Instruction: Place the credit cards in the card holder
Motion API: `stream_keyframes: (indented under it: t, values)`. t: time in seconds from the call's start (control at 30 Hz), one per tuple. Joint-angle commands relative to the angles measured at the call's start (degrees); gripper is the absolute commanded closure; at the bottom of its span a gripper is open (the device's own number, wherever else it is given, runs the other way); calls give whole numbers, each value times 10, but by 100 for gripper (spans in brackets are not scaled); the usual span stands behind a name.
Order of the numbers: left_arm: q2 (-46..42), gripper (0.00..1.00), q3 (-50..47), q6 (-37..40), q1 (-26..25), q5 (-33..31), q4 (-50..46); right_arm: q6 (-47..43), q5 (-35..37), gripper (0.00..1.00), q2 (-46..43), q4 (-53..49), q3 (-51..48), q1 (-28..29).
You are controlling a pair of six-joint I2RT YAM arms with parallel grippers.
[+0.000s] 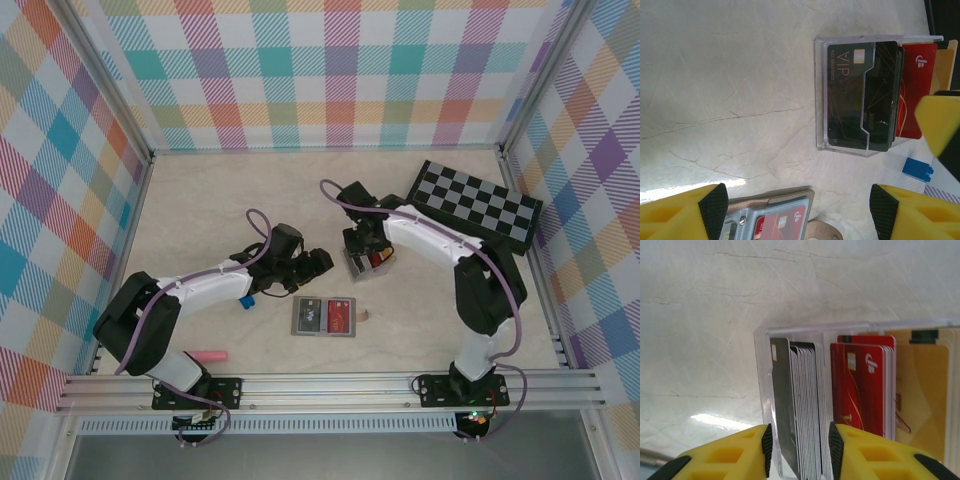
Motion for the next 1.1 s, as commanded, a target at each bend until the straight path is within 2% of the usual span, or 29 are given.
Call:
stream_keyframes:
  t: [0.0, 0.1, 0.23, 0.47, 0.73, 0.93, 1.07]
  values:
    - [-7, 23, 7, -11, 6, -7, -4, -26, 52, 63, 29, -33, 31, 11]
    - [-15, 22, 2, -11, 7, -13, -8, -32, 91, 62, 56, -44, 48, 22]
    - [-19, 22, -2, -12, 9, -15, -11, -34, 105, 62, 82, -50, 59, 30]
    - [-24, 22, -4, -12, 8, -18, -13, -23, 191, 63, 106, -73, 72, 48]
    - [-23, 22, -2, -12, 9, -14, -13, -24, 221, 66, 83, -76, 72, 48]
    - [-25, 22, -1, -12, 9, -12, -12, -23, 233, 60, 89, -81, 68, 48]
    - [-25, 22, -2, -12, 9, -12, -15, -23, 232, 65, 93, -82, 67, 48]
